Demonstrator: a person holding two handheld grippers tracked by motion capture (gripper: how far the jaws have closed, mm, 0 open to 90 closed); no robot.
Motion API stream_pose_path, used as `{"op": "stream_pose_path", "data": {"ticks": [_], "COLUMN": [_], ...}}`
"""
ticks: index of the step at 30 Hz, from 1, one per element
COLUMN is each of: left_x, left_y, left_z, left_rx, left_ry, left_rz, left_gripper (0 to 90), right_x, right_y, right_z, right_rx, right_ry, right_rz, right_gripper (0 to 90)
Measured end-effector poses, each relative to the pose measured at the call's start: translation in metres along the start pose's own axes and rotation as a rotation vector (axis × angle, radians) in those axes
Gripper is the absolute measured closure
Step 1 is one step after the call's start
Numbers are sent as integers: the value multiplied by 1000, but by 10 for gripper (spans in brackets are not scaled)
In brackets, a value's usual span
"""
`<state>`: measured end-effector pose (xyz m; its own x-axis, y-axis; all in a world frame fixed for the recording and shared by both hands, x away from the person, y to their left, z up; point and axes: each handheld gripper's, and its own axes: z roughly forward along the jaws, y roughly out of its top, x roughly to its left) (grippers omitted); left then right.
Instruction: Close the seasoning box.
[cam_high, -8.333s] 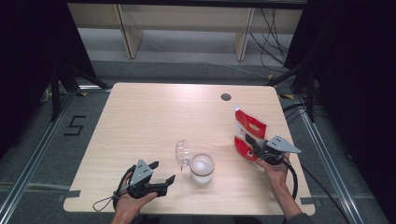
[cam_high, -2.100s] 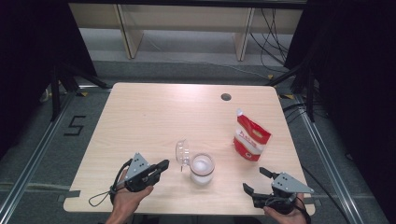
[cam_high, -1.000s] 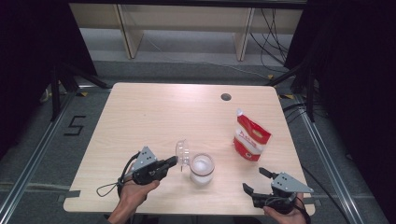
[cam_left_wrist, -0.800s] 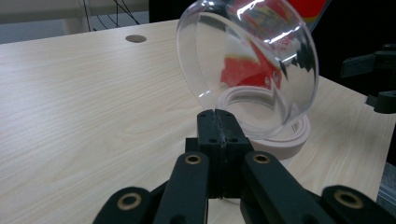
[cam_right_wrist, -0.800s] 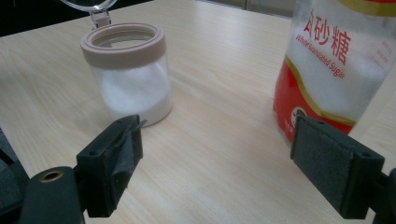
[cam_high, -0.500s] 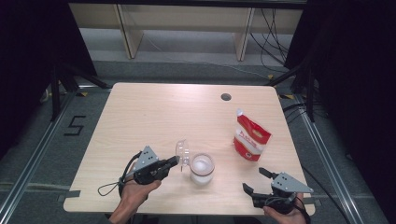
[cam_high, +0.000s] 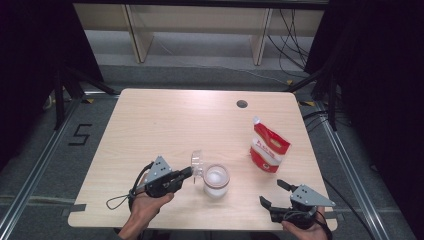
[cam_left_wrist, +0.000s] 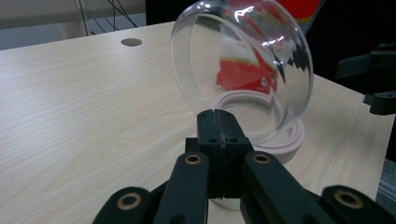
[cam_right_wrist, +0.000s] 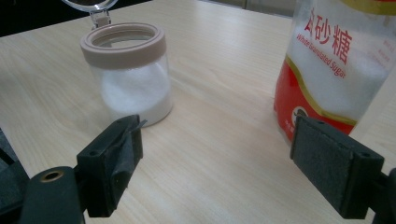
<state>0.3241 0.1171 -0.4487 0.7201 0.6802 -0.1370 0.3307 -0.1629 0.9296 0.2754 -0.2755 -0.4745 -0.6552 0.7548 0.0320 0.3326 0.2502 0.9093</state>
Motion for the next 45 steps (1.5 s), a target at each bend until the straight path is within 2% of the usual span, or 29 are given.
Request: {"op": "stream_pose_path", "data": {"ticks": [5,6,12,13,14,16,19,20,24,31,33,34,35,40,42,43,44,45], "left_x": [-1,-2,-4,-5,-5,-5,-6,-6,-7,-11,-12,-12,-13,-14,-14,-14,-13,-13], "left_y": [0,0,2,2,2,3,3,3,3,3,3,3,3,3,3,3,3,2], "left_z": [2,2,1,2,2,1,2,2,3,6,6,6,6,6,5,4,2,2], "left_rx": [-11,-5,0,-3,-2,-3,-15,-15,-8,-11,-1,-2,-1,-15,-16,-25,-16,-22], "left_ry": [-14,-13,-5,-8,-8,-10,-21,-22,-14,-35,-29,-30,-31,-44,-52,-57,-55,-60], "left_rz": [0,7,4,0,5,10,8,8,14,12,18,19,19,3,-6,-26,-23,-42], "left_gripper": [894,893,893,893,893,893,892,892,892,892,891,891,891,869,832,803,779,759], "right_x": [-2,0,0,3,3,0,0,2,0,0,2,0,0,0,0,0,-2,-2], "right_y": [0,0,0,0,0,0,0,0,0,0,0,0,0,0,0,0,0,0], "right_z": [0,0,0,-1,-2,0,0,-1,0,0,-1,0,0,-1,-1,0,0,0], "right_rx": [-9,-1,-8,5,7,-7,-7,3,-2,-7,1,-7,-5,-2,2,-6,-15,-12], "right_ry": [-12,-1,-9,-10,-8,-8,-5,-9,1,-9,-10,-10,-5,-4,-2,-5,-7,-9], "right_rz": [-23,3,-8,30,33,-7,-1,24,-2,-6,16,-6,-3,-1,4,4,-20,-24], "right_gripper": [178,177,177,177,177,177,177,177,177,177,177,177,177,177,177,177,177,177]}}
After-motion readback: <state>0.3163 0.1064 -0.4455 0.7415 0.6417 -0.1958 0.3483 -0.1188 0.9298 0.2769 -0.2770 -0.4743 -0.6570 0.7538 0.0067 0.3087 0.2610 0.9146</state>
